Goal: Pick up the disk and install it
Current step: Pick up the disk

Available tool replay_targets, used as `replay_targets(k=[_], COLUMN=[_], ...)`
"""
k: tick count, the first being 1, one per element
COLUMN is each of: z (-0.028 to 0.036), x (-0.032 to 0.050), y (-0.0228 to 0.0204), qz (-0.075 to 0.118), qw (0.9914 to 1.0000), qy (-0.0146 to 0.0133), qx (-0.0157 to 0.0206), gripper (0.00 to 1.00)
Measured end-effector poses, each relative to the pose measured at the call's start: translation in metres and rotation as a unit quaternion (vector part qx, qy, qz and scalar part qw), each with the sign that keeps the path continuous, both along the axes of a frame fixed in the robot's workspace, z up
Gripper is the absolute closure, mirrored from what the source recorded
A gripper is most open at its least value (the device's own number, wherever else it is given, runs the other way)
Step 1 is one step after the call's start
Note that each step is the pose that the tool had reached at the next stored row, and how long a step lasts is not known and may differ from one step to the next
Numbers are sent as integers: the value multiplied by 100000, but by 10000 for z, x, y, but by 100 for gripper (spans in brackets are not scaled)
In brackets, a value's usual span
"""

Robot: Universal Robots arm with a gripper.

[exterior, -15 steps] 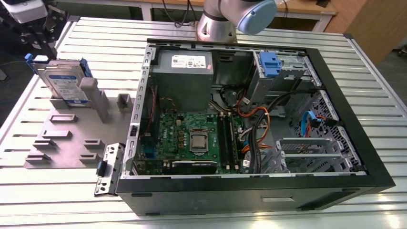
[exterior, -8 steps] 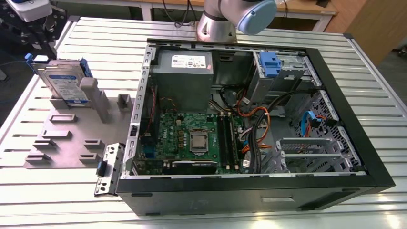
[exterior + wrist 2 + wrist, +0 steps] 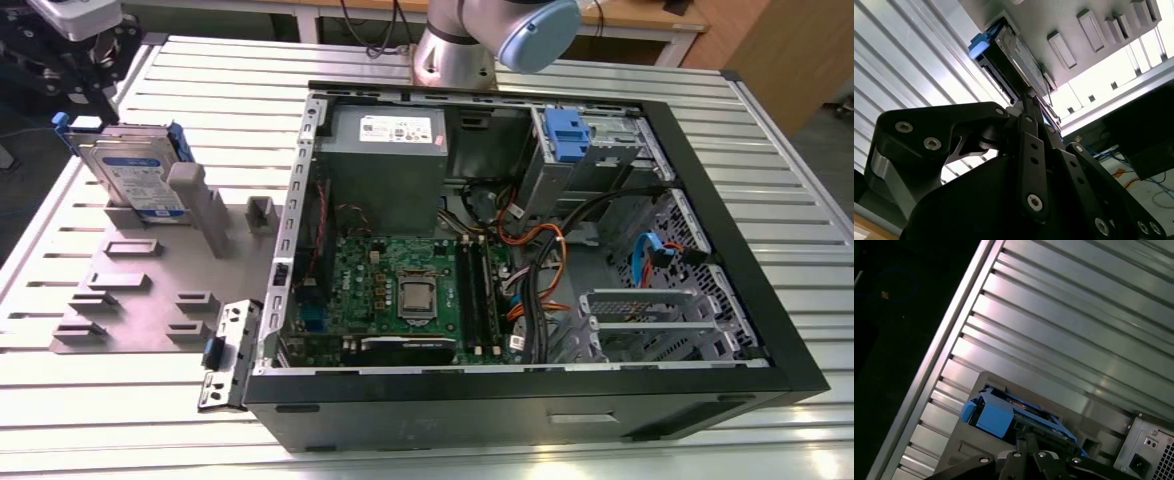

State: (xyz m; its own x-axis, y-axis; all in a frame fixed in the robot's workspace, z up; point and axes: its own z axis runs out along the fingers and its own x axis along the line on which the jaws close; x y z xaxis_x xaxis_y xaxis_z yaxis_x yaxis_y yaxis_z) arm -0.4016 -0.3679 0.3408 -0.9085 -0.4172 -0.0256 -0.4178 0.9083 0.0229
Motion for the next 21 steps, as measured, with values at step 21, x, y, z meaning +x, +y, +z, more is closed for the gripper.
replay_targets(k=[21], z=[34], x=[0], y=[0], qz=[11203], qw=[99370], qy=[-8], qx=[5], gripper=[89])
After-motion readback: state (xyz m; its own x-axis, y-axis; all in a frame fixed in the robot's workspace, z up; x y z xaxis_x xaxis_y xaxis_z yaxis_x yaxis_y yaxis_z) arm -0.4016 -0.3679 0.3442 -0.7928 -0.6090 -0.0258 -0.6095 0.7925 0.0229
